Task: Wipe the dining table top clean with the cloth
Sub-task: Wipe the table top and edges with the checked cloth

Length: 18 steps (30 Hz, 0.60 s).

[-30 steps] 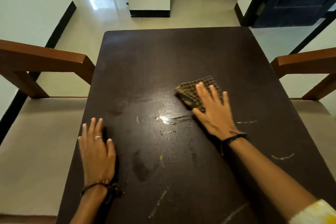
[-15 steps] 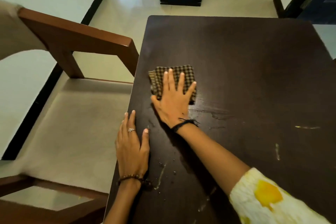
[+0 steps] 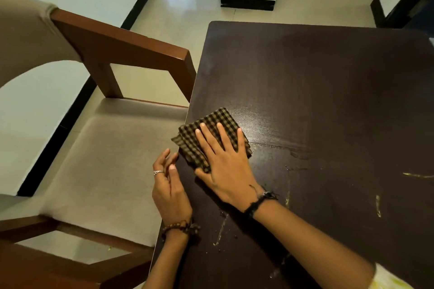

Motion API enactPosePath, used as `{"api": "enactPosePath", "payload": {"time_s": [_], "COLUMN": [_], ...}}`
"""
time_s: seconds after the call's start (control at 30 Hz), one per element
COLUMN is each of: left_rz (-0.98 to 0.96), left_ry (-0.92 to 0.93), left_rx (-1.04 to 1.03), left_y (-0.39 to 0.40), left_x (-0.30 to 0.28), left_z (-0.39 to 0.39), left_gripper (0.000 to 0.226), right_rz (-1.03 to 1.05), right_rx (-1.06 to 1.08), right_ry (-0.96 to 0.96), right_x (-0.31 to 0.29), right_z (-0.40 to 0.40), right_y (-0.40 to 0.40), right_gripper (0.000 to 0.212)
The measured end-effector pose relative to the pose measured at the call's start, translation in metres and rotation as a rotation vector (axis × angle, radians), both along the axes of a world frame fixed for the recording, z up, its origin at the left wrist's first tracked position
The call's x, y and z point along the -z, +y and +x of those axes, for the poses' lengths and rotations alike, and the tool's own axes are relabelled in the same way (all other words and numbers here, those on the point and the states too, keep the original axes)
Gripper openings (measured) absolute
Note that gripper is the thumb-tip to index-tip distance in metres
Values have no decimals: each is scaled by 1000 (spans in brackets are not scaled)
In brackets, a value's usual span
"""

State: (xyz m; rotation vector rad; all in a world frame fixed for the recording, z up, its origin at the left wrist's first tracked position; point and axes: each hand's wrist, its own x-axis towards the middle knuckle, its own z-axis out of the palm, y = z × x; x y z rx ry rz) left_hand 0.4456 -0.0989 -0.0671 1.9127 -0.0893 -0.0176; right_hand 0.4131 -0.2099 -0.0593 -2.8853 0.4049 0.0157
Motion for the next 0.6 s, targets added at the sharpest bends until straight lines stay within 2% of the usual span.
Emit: {"api": "enactPosePath", "payload": {"time_s": [0.33,0.43,0.6], "left_rz": [137,166,366], "left_ry": [-60,-83,-265], "left_rx": [27,82,286], "left_y": [-2,-3,-9], "left_x": [7,4,-9], "left_z": [-1,-3,-19], "left_gripper": [43,44,51], "right_rz": [29,29,-8], "right_rx": [37,-5,-47], "right_ry": [7,-7,-46], "right_x": [0,2,4], "right_z": [75,67,13], "right_y": [-23,-25,-56], "right_gripper": [72,70,66]}}
